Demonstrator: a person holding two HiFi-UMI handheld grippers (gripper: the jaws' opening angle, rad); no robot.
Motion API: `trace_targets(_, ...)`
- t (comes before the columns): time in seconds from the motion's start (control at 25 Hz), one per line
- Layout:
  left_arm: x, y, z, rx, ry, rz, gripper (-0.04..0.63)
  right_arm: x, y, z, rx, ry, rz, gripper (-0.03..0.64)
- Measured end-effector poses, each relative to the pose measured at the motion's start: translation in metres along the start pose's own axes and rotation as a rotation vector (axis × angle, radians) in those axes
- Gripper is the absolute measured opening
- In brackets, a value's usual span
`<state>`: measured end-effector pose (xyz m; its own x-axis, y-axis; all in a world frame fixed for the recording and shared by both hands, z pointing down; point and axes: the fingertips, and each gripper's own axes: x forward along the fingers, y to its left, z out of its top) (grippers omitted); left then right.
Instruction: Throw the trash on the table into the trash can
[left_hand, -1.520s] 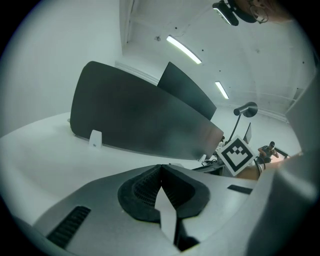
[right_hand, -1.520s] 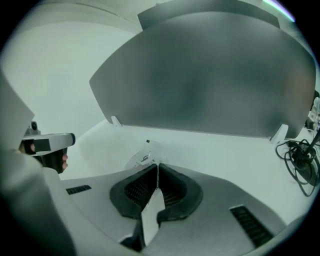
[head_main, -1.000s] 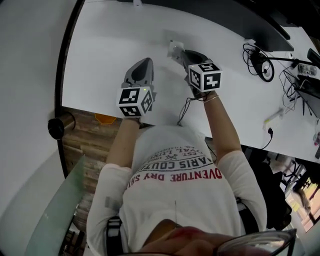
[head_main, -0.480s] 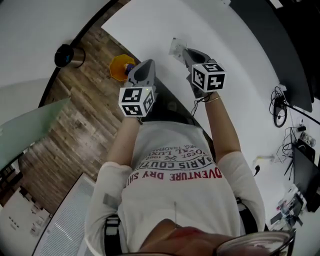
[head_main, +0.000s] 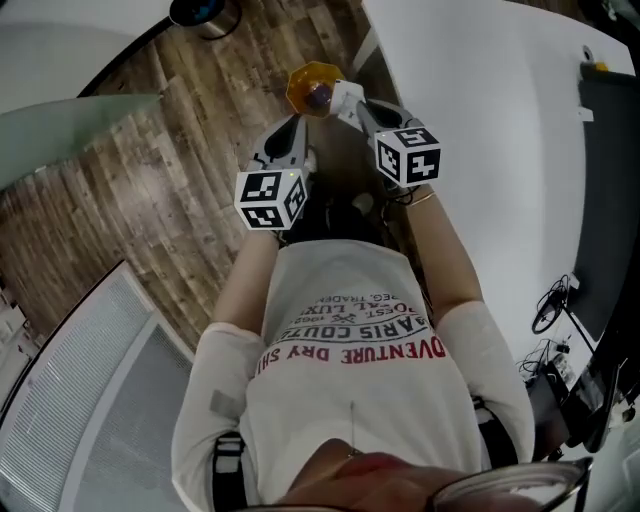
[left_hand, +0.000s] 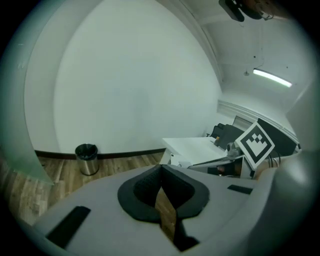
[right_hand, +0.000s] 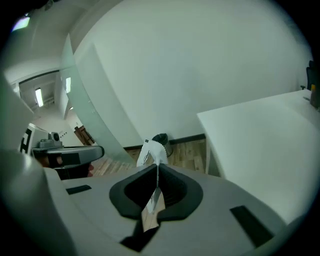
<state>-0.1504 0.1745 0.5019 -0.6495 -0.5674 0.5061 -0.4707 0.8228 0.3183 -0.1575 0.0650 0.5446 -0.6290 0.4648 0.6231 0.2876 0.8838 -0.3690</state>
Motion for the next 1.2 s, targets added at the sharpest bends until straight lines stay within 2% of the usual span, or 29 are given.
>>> trace_targets(0.2, 0.021, 0.094, -0.033, -0.025, 0.086, 0.037, 0.023, 0.106, 0.020, -0.031, -0.020, 0.143, 0.034, 0.031)
trace_targets(0.32, 0.056, 0.139, -0.061, -0.041, 0.126, 0.046, 0.023, 0.165, 0.002, -0.057, -0.025, 0.203, 0.018, 0.032)
trace_targets(0.44, 0.085, 0.171, -0.104, -0.078, 0.165, 0.061, 0.023, 0.215, -0.024, -0.098, -0.054, 0.258, -0.019, 0.032)
trace_targets(0.64, 0.126, 0.213, -0.184, -0.155, 0.204, 0.102, 0.023, 0.285, -0.076, -0.161, -0.134, 0.305, -0.146, 0.032)
trace_targets(0.88, 0.172, 0.246, -0.264, -0.205, 0.219, 0.124, 0.023, 0.361, -0.127, -0.239, -0.189, 0.350, -0.225, 0.032)
trace_targets(1.0, 0.182, 0.250, -0.293, -0.213, 0.234, 0.120, 0.023, 0.381, -0.139, -0.277, -0.214, 0.392, -0.249, 0.032)
trace_targets(1.12, 0.189, 0.254, -0.312, -0.214, 0.250, 0.118, 0.023, 0.397, -0.146, -0.303, -0.196, 0.418, -0.244, 0.034)
trace_targets(1.2, 0.187, 0.256, -0.322, -0.215, 0.259, 0.124, 0.023, 0.400, -0.147, -0.313, -0.180, 0.423, -0.240, 0.082)
